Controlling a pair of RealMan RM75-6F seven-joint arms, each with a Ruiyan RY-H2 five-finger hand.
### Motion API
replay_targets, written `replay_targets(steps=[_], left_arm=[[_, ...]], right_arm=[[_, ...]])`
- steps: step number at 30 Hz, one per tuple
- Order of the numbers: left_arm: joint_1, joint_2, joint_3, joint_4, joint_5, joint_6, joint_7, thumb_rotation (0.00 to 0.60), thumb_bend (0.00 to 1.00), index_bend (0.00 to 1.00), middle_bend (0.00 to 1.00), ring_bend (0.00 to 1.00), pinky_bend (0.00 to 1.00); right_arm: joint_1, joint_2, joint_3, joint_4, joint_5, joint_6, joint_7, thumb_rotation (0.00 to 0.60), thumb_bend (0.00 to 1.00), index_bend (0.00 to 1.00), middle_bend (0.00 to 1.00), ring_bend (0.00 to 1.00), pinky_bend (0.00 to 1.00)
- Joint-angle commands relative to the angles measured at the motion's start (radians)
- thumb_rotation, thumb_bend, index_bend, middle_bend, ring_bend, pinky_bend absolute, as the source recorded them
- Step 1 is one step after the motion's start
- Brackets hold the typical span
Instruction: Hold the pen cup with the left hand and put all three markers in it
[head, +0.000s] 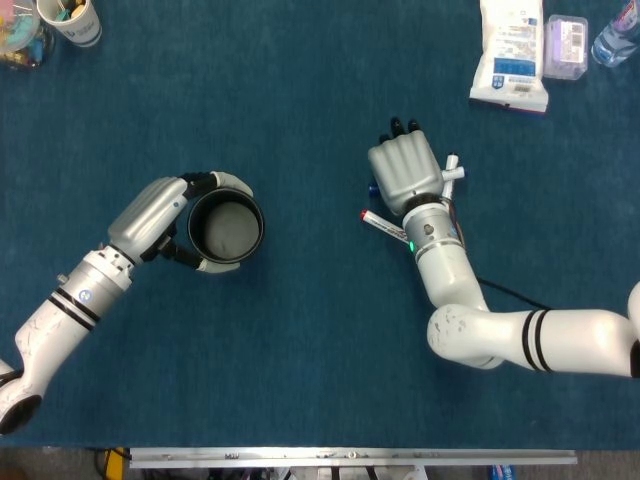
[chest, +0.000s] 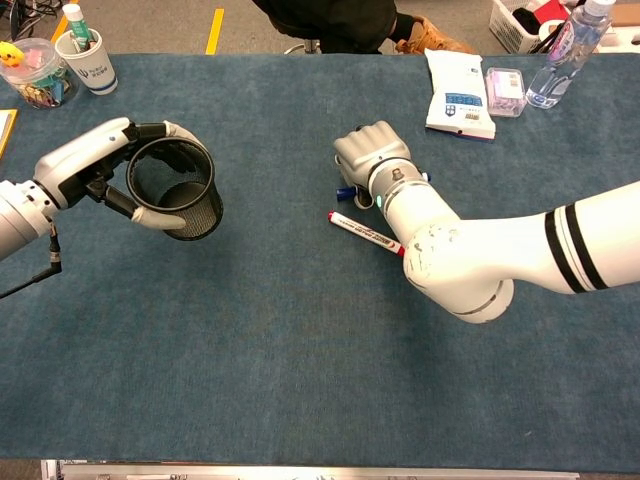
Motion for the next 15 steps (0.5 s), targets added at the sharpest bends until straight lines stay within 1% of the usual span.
replay_targets(steps=[1,7,15], left_arm=[[0.0,0.001,0.0,0.0,0.0,-0.001,0.001,0.6,0.02,0.32,0.41,0.34,0.29],[0.001,0.003,-0.002,-0.004,-0.004,-0.002,0.007,0.6,0.02,0.32,0.41,0.34,0.29],[-0.003,0.015,-0.009,-0.024,-0.014,-0.011,0.012,0.6,0.02,0.32,0.41,0.34,0.29]], right_arm=[[-0.003,0.006,0.004,-0.008,-0.009,0.0,0.01,0.6,0.34,0.58,0.31,0.11,0.19],[-0.023,0.046,0.013,-0.06,-0.031,-0.001,0.053,0.6,0.35,0.6,0.32,0.11,0.19],[-0.076,0.166,0.049,-0.224,-0.102,0.007,0.185,0.6,0.35,0.61,0.33,0.11,0.19]])
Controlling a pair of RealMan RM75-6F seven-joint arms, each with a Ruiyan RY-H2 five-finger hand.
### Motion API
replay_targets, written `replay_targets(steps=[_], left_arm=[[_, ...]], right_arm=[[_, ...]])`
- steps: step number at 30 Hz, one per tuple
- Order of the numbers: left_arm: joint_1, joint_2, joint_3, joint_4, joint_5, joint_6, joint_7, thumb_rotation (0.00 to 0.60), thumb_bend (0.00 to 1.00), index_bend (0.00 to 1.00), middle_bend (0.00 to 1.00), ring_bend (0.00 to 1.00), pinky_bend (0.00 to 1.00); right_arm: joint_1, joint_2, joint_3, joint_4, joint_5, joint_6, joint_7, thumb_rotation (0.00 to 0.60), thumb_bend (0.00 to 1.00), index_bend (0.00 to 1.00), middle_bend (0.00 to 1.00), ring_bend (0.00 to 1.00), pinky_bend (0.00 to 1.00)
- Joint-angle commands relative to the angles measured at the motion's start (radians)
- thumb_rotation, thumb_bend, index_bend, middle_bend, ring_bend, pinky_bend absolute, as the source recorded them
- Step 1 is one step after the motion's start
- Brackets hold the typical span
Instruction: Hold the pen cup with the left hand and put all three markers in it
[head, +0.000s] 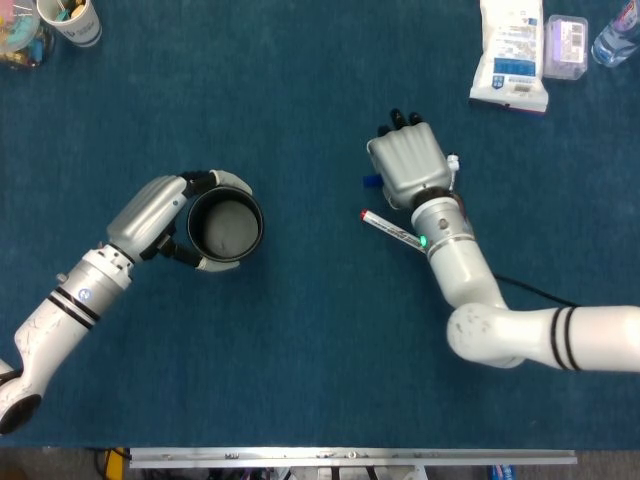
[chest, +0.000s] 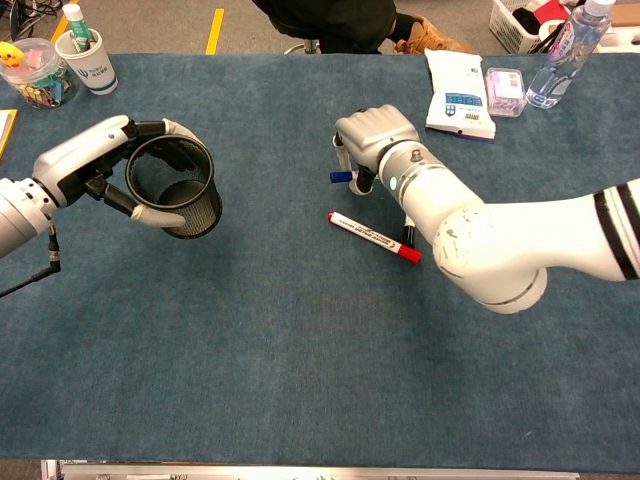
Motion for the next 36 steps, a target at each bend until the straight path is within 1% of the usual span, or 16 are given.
replay_targets(steps=[1,9,13,16,22,28,31,36], left_arm=[[-0.002,0.005,-0.003,-0.009,-0.006,-0.005,0.0,0.6,0.02,0.32,0.41,0.34,0.29],[-0.008,0.008,-0.011,-0.037,-0.028,-0.032,-0.001,0.6,0.02,0.32,0.41,0.34,0.29],[-0.015,0.002,-0.019,-0.052,-0.037,-0.047,0.004,0.6,0.02,0.32,0.41,0.34,0.29],[-0.021,-0.001,-0.022,-0.063,-0.044,-0.062,0.011,0.6,0.02,0.32,0.41,0.34,0.29],[-0.039,-0.013,-0.033,-0.079,-0.063,-0.102,0.025,0.6,0.02,0.32,0.41,0.34,0.29],[-0.063,-0.035,-0.051,-0.079,-0.093,-0.151,0.043,0.6,0.02,0.32,0.41,0.34,0.29],[-0.076,-0.048,-0.062,-0.074,-0.107,-0.174,0.05,0.6,0.02,0.32,0.41,0.34,0.29],[-0.093,-0.064,-0.08,-0.07,-0.126,-0.199,0.054,0.6,0.02,0.32,0.41,0.34,0.29]], right_arm=[[-0.036,0.071,0.03,-0.09,-0.037,-0.002,0.085,0.6,0.35,0.61,0.33,0.11,0.19],[-0.098,0.22,0.107,-0.315,-0.118,-0.05,0.301,0.6,0.35,0.63,0.34,0.11,0.19],[-0.135,0.272,0.156,-0.418,-0.202,-0.081,0.456,0.6,0.35,0.64,0.35,0.13,0.19],[-0.161,0.297,0.186,-0.472,-0.257,-0.109,0.576,0.6,0.35,0.66,0.36,0.14,0.19],[-0.184,0.326,0.211,-0.527,-0.347,-0.181,0.763,0.6,0.35,0.67,0.37,0.15,0.19],[-0.196,0.325,0.236,-0.555,-0.431,-0.197,0.916,0.6,0.35,0.67,0.37,0.15,0.19],[-0.194,0.32,0.234,-0.559,-0.458,-0.201,0.965,0.6,0.35,0.67,0.37,0.16,0.19],[-0.177,0.307,0.212,-0.551,-0.477,-0.212,1.004,0.6,0.34,0.67,0.37,0.16,0.19]])
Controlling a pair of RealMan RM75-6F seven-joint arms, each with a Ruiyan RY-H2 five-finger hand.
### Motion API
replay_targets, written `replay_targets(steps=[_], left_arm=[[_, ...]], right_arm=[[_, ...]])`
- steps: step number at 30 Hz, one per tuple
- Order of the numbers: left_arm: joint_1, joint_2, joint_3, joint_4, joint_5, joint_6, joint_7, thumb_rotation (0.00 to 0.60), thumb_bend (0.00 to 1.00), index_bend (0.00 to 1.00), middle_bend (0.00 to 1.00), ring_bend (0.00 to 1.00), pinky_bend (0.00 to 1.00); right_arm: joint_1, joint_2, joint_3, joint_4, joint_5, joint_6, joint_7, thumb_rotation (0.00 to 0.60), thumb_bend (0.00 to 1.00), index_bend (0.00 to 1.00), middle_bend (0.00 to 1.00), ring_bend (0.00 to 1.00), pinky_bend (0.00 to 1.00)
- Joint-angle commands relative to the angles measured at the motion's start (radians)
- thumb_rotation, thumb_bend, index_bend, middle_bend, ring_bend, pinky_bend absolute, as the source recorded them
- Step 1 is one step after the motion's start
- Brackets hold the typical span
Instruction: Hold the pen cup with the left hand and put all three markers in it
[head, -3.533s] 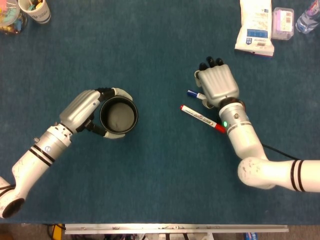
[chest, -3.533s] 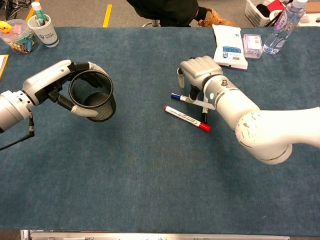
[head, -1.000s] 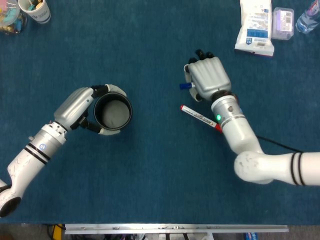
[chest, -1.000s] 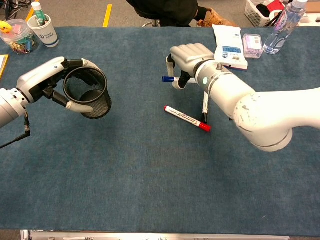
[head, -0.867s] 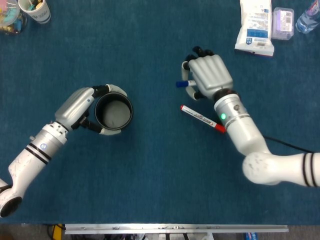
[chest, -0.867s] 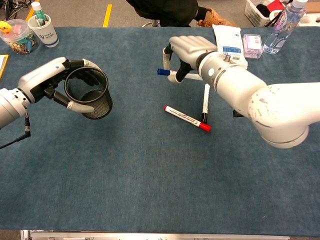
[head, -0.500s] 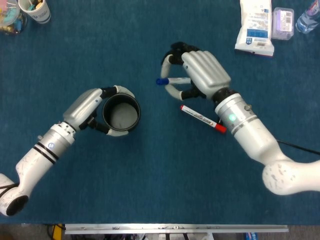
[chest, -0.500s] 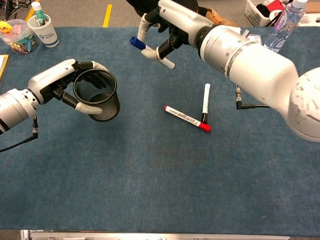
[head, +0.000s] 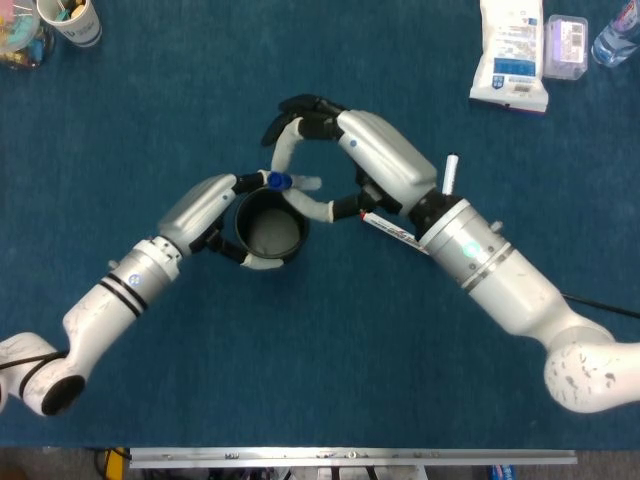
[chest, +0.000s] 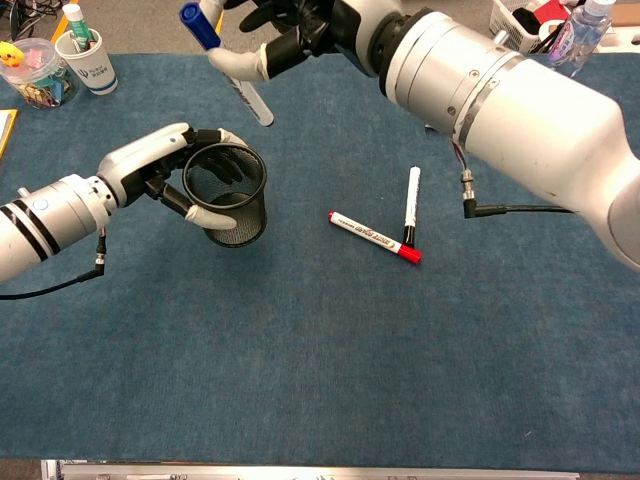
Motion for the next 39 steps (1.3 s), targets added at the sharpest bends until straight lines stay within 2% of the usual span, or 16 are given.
replay_targets(steps=[1,9,19,23,27,31,35,39], left_arm=[[-0.01,-0.008,-0.008,0.003,-0.006,-0.012,0.005,0.6,0.02,0.32,0.41,0.34,0.29],[-0.031,-0.018,-0.03,0.004,-0.026,-0.04,0.011,0.6,0.02,0.32,0.41,0.34,0.29],[-0.043,-0.028,-0.051,0.004,-0.045,-0.051,0.017,0.6,0.02,0.32,0.41,0.34,0.29],[-0.042,-0.023,-0.054,0.002,-0.048,-0.049,0.019,0.6,0.02,0.32,0.41,0.34,0.29],[-0.04,-0.019,-0.056,0.004,-0.054,-0.051,0.019,0.6,0.02,0.32,0.41,0.34,0.29],[-0.038,-0.017,-0.055,0.009,-0.054,-0.05,0.015,0.6,0.02,0.32,0.41,0.34,0.29],[-0.031,-0.007,-0.054,0.014,-0.05,-0.041,0.008,0.6,0.02,0.32,0.41,0.34,0.29],[-0.02,0.013,-0.049,0.012,-0.039,-0.024,0.003,0.6,0.02,0.32,0.41,0.34,0.29]], right_arm=[[0.013,-0.011,-0.016,0.007,-0.01,-0.006,0.016,0.6,0.34,0.67,0.37,0.16,0.19],[0.05,-0.042,-0.046,0.053,-0.02,-0.019,0.049,0.6,0.34,0.67,0.37,0.16,0.2],[0.089,-0.106,-0.077,0.134,-0.072,-0.004,0.062,0.6,0.34,0.66,0.33,0.16,0.12],[0.095,-0.111,-0.095,0.158,-0.107,-0.002,0.06,0.6,0.33,0.51,0.26,0.12,0.08],[0.096,-0.11,-0.108,0.175,-0.133,0.007,0.053,0.6,0.22,0.33,0.21,0.08,0.06],[0.092,-0.107,-0.121,0.185,-0.157,0.03,0.037,0.6,0.16,0.25,0.19,0.07,0.06],[0.06,-0.066,-0.139,0.169,-0.226,0.086,0.018,0.6,0.15,0.25,0.19,0.06,0.06],[-0.006,0.041,-0.176,0.133,-0.32,0.141,0.012,0.6,0.17,0.38,0.27,0.08,0.06]])
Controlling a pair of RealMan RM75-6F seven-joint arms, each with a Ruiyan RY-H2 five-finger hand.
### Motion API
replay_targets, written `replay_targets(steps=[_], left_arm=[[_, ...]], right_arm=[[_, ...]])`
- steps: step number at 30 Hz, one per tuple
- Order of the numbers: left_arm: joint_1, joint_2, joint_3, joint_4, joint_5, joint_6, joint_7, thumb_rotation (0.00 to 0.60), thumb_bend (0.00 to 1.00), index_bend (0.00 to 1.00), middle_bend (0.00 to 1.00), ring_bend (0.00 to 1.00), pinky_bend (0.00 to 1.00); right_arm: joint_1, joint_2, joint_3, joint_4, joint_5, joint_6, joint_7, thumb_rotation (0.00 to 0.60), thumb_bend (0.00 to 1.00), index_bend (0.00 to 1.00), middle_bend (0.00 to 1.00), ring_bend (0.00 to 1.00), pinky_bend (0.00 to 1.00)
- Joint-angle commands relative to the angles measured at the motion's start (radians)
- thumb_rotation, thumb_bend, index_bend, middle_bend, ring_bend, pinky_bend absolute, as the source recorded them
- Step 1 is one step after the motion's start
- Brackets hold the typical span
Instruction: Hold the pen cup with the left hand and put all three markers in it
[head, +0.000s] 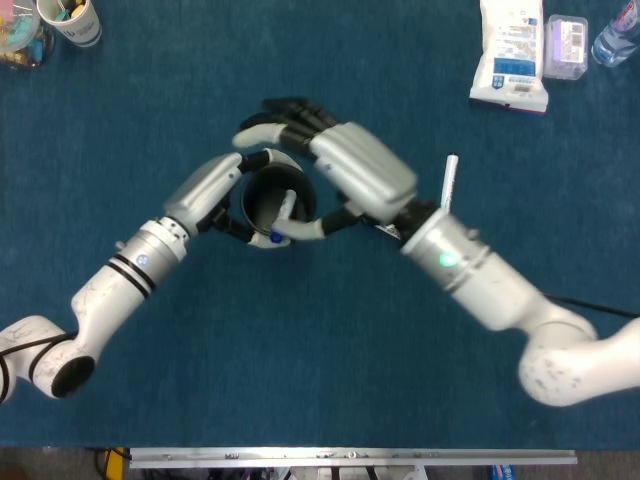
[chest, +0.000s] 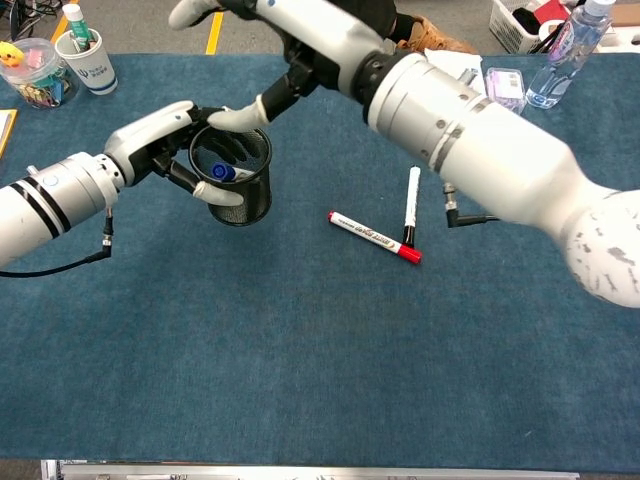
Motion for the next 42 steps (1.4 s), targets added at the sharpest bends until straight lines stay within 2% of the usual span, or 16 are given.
replay_targets(steps=[1,3,6,8,13,19,26,35,42], left_arm=[[0.007,0.015,0.006,-0.002,0.012,0.012,0.0,0.6,0.02,0.32,0.41,0.34,0.29],[0.011,0.028,0.01,-0.004,0.023,0.02,0.003,0.6,0.02,0.32,0.41,0.34,0.29],[0.014,0.035,0.011,-0.007,0.026,0.026,0.003,0.6,0.02,0.32,0.41,0.34,0.29],[0.018,0.038,0.013,-0.008,0.031,0.035,0.004,0.6,0.02,0.32,0.41,0.34,0.29],[0.018,0.037,0.022,-0.001,0.048,0.041,0.013,0.6,0.02,0.32,0.41,0.34,0.29],[0.019,0.033,0.028,0.002,0.053,0.044,0.013,0.6,0.02,0.32,0.41,0.34,0.29],[0.019,0.027,0.037,0.011,0.054,0.038,0.016,0.6,0.02,0.32,0.41,0.34,0.29],[0.018,0.021,0.042,0.019,0.057,0.035,0.008,0.6,0.02,0.32,0.41,0.33,0.29],[0.022,0.028,0.046,0.021,0.056,0.037,0.004,0.6,0.02,0.32,0.41,0.33,0.29]], right_arm=[[-0.067,0.111,-0.046,-0.037,-0.094,0.053,-0.014,0.6,0.18,0.41,0.28,0.09,0.06],[-0.1,0.189,-0.09,-0.052,-0.143,0.05,-0.027,0.6,0.21,0.44,0.3,0.1,0.06],[-0.12,0.244,-0.126,-0.056,-0.184,0.042,-0.036,0.6,0.21,0.48,0.31,0.1,0.06],[-0.143,0.302,-0.183,-0.037,-0.244,0.035,-0.077,0.6,0.21,0.5,0.31,0.1,0.06],[-0.17,0.343,-0.271,0.024,-0.341,0.019,-0.12,0.6,0.21,0.51,0.31,0.1,0.06],[-0.184,0.31,-0.34,0.145,-0.43,0.009,-0.169,0.6,0.21,0.51,0.31,0.1,0.06],[-0.192,0.218,-0.386,0.307,-0.489,0.0,-0.242,0.6,0.21,0.51,0.29,0.1,0.06],[-0.186,0.068,-0.393,0.499,-0.528,-0.002,-0.308,0.6,0.22,0.51,0.26,0.08,0.06],[-0.196,-0.02,-0.395,0.606,-0.544,0.034,-0.297,0.6,0.23,0.51,0.16,0.0,0.0]])
